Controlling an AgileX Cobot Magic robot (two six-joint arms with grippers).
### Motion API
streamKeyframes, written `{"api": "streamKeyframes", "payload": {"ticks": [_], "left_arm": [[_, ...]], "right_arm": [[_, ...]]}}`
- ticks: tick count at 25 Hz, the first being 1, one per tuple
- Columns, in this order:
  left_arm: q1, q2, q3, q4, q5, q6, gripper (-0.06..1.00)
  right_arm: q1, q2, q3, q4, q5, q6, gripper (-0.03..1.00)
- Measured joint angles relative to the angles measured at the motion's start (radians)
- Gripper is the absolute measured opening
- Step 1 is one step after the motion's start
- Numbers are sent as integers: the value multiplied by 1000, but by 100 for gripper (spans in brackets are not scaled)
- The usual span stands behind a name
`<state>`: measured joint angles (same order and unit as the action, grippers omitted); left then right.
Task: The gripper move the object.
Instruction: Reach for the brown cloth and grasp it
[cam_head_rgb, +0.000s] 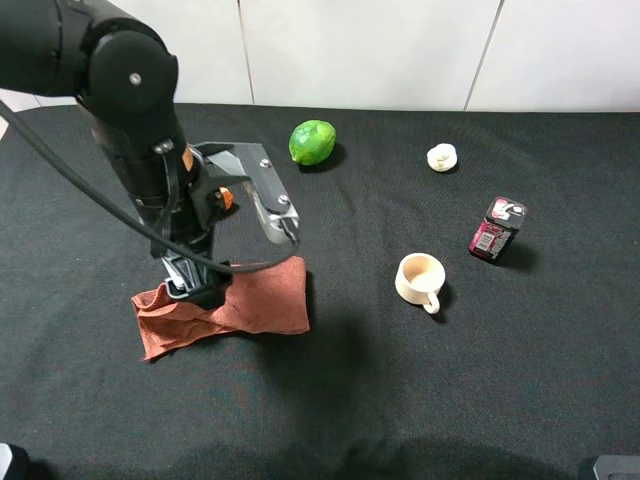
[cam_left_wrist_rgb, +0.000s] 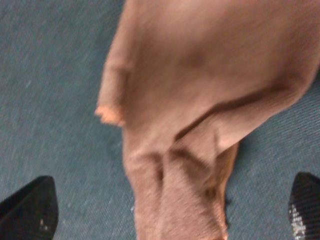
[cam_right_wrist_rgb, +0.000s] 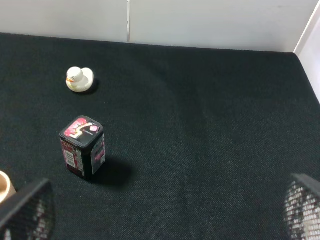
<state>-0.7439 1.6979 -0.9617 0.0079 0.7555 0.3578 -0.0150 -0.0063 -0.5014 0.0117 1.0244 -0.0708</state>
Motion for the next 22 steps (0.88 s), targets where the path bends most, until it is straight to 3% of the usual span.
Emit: {"api": "streamKeyframes", "payload": {"ticks": [22], "left_arm": [[-15,172,5,-25,-76,-5,97]], "right_arm": [[0,0,0,3,0,0,69]]}}
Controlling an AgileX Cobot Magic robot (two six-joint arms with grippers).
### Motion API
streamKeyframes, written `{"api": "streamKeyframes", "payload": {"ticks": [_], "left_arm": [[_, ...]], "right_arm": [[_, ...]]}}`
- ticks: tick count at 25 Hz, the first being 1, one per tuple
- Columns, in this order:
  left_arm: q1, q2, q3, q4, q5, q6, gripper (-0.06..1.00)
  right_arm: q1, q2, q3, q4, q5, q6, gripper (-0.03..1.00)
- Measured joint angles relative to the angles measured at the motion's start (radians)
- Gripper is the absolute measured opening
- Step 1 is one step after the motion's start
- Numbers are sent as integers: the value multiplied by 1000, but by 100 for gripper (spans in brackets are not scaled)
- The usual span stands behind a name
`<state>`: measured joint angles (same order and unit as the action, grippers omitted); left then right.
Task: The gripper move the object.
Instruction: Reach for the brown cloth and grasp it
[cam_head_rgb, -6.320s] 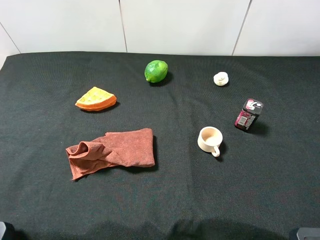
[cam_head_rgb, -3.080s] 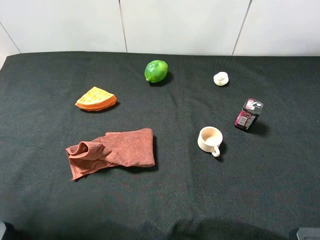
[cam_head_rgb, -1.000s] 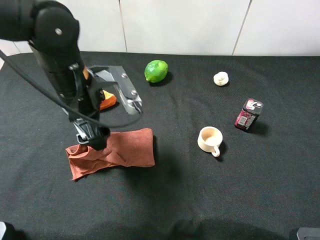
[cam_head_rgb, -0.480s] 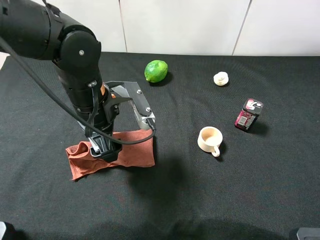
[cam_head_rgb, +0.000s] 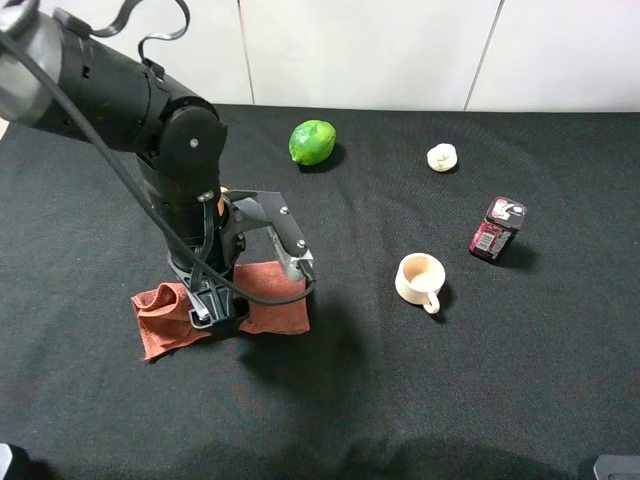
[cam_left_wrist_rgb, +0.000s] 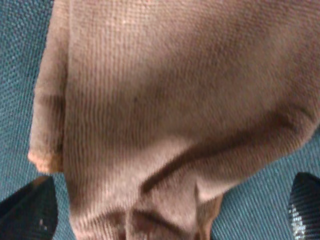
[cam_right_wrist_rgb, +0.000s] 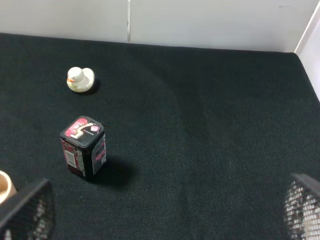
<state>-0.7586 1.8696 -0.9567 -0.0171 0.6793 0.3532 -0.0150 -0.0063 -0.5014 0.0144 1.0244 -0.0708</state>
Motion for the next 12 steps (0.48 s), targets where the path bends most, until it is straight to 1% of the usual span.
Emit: {"api": "streamKeyframes", "payload": {"ticks": [12], "left_arm": [[0,62,0,-1,-79,0,97]], "right_arm": [[0,0,0,0,0,0,69]]}}
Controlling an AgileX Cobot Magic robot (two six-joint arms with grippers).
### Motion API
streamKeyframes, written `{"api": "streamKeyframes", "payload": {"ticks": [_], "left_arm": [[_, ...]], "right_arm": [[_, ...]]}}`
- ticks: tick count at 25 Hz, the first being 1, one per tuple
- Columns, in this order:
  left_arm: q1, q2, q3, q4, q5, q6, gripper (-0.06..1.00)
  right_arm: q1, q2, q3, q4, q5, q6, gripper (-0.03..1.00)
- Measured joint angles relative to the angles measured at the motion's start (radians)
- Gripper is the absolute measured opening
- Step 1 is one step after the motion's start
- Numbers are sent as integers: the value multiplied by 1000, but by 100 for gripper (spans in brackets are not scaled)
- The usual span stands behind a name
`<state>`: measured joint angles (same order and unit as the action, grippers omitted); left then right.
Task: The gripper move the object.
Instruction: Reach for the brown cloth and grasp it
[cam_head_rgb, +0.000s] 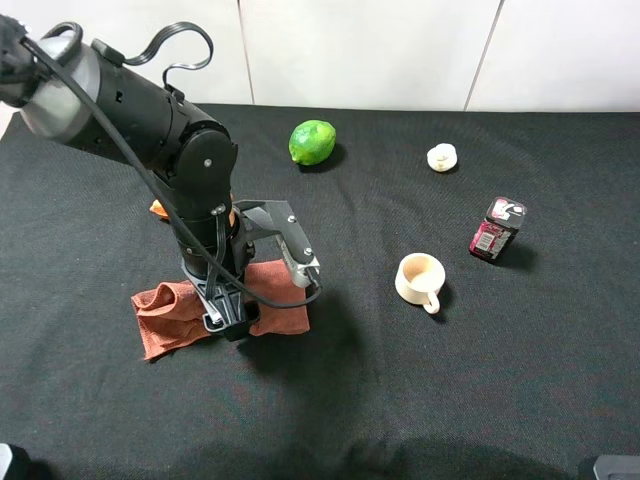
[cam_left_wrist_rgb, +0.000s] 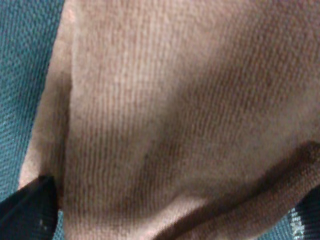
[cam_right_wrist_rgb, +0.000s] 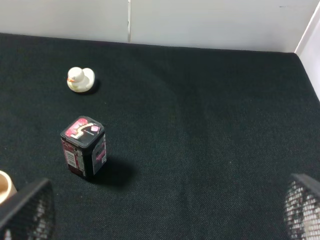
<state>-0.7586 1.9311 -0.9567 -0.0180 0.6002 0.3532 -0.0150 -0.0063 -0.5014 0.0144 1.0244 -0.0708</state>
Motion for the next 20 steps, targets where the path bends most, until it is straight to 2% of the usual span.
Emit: {"api": "streamKeyframes", "payload": {"ticks": [20], "left_arm": [[0,33,0,1,-33,0,96]], "right_arm": [[0,0,0,0,0,0,69]]}}
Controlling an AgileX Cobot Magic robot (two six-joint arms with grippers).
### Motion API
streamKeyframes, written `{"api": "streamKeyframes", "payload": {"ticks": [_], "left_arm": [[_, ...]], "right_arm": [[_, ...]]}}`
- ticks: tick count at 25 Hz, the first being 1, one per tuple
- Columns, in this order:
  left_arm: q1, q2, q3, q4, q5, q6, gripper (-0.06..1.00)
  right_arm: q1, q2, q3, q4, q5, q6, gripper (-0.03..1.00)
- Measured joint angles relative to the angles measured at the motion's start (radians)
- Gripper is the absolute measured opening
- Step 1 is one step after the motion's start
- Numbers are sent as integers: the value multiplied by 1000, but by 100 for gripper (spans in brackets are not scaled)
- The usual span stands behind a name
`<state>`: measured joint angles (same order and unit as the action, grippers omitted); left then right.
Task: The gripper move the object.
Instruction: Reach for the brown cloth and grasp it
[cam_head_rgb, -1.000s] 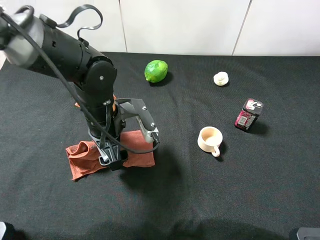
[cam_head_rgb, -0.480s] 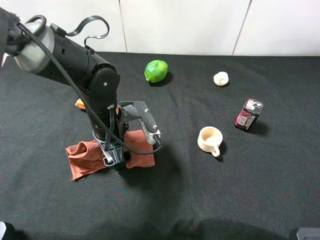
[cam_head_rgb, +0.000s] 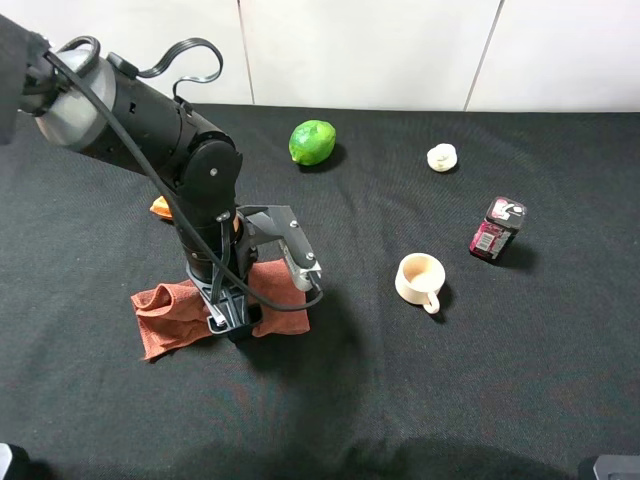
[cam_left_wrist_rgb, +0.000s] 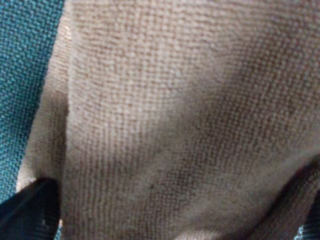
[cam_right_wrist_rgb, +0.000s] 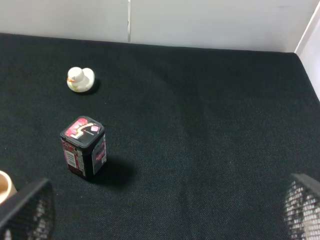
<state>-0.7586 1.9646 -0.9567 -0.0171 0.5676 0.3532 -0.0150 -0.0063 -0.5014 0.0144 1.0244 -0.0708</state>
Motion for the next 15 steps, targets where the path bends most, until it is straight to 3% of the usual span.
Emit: {"api": "streamKeyframes", "payload": {"ticks": [15], "left_arm": [[0,-7,0,0,0,0,96]], "right_arm": [[0,0,0,0,0,0,69]]}}
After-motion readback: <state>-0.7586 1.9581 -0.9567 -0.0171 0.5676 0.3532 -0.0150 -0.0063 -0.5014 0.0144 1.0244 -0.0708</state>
